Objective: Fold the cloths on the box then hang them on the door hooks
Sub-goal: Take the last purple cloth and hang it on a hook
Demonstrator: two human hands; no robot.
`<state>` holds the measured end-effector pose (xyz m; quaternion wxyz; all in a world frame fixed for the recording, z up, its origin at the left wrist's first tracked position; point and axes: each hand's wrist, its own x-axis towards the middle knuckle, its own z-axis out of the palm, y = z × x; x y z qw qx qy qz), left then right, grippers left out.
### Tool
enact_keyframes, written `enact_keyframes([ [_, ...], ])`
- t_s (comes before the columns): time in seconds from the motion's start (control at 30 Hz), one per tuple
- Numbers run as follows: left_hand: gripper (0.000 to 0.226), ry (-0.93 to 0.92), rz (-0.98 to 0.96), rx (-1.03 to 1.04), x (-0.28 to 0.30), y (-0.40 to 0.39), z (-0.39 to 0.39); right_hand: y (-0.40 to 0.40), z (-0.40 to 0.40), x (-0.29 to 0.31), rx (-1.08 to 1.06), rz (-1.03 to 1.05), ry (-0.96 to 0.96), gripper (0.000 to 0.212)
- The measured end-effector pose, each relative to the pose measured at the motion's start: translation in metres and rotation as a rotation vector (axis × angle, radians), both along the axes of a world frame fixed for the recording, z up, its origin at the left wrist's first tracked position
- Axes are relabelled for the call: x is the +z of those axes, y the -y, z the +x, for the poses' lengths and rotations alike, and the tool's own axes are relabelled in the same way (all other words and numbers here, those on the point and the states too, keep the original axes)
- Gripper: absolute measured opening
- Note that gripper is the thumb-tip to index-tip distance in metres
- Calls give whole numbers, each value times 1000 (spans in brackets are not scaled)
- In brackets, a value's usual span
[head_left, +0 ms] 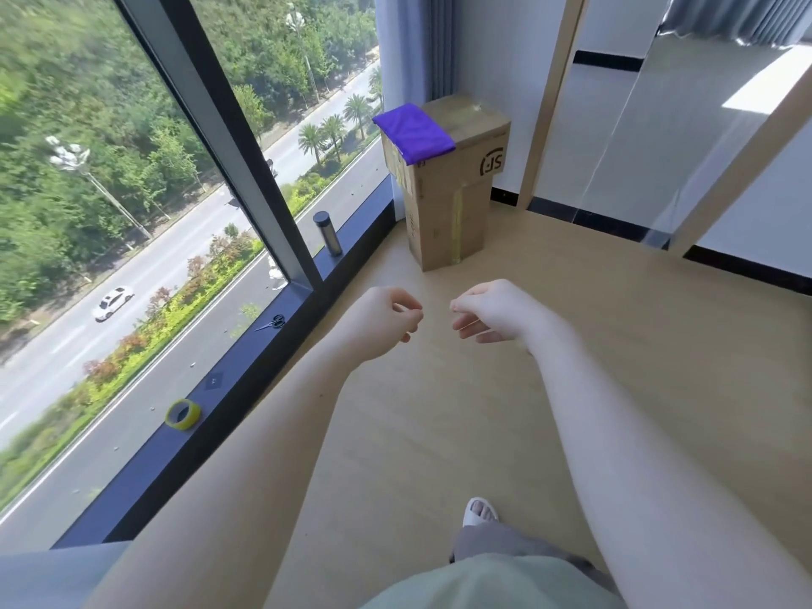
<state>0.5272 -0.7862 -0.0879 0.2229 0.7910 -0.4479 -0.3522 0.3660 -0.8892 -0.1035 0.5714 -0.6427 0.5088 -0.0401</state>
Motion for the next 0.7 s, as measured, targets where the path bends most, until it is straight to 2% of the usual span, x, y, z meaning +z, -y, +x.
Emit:
enact_keyframes([
  [0.43,12,-13,23,-24,-5,142,21,133,14,-9,-12,8,0,19],
  [0.7,12,-25,20,-98,-20,235,77,219,60,-18,-89,19,-15,18],
])
